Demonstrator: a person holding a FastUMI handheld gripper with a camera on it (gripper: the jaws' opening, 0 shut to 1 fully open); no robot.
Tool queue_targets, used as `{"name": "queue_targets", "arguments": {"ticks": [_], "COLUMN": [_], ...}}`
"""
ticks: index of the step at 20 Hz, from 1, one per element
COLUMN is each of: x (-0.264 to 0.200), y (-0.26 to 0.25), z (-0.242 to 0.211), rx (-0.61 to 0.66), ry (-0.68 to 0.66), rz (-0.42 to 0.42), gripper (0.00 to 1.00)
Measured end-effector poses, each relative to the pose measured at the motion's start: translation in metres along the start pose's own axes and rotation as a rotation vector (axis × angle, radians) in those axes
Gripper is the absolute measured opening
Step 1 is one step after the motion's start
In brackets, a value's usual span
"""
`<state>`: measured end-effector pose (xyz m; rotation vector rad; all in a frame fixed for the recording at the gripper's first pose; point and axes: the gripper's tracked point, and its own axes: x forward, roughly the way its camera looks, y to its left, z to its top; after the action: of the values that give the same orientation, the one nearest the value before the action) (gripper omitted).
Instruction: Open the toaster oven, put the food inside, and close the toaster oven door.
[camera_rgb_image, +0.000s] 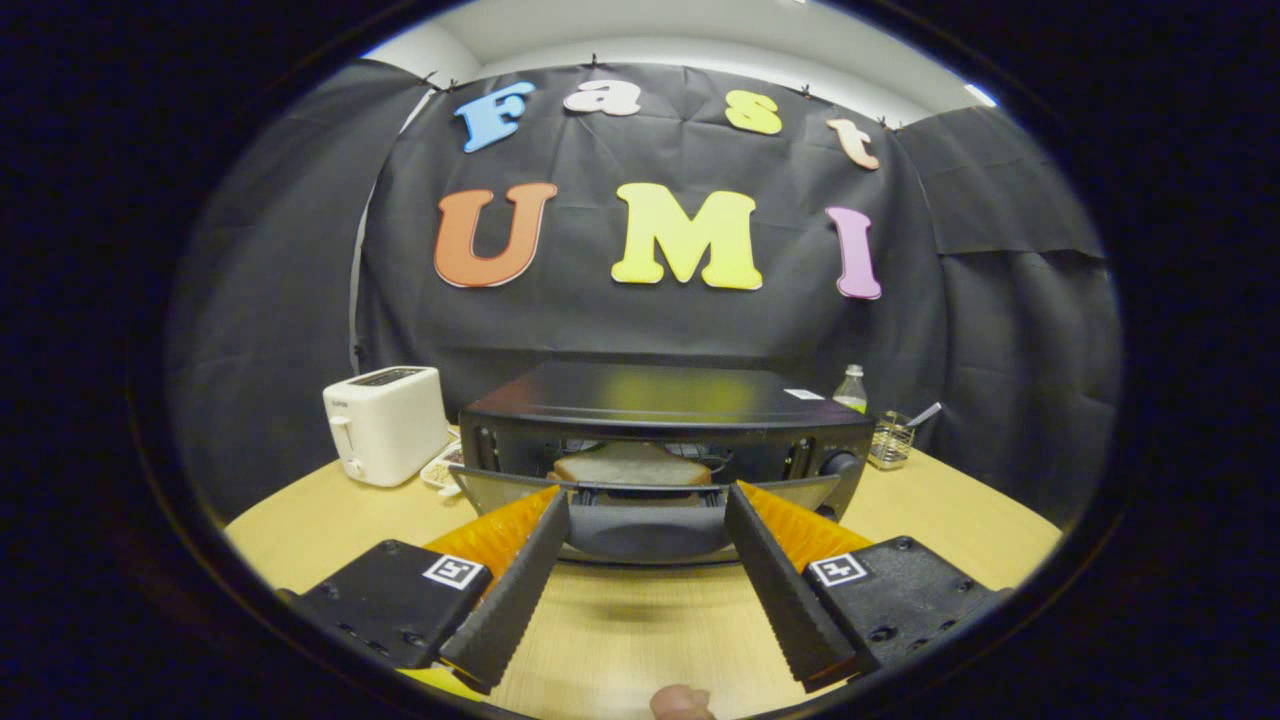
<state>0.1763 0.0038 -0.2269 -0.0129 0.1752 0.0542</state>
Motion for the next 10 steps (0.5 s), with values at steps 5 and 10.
{"name": "queue_targets", "arguments": {"ticks": [5, 10], "x": [-0.031, -0.081], "y": [-0.007, -0.011], "z": [0.053, 0.093], "rx": [-0.021, 0.006], "ry": [-0.071, -0.064], "rz": [-0.010, 0.008], "gripper": [1.00, 1.00]}}
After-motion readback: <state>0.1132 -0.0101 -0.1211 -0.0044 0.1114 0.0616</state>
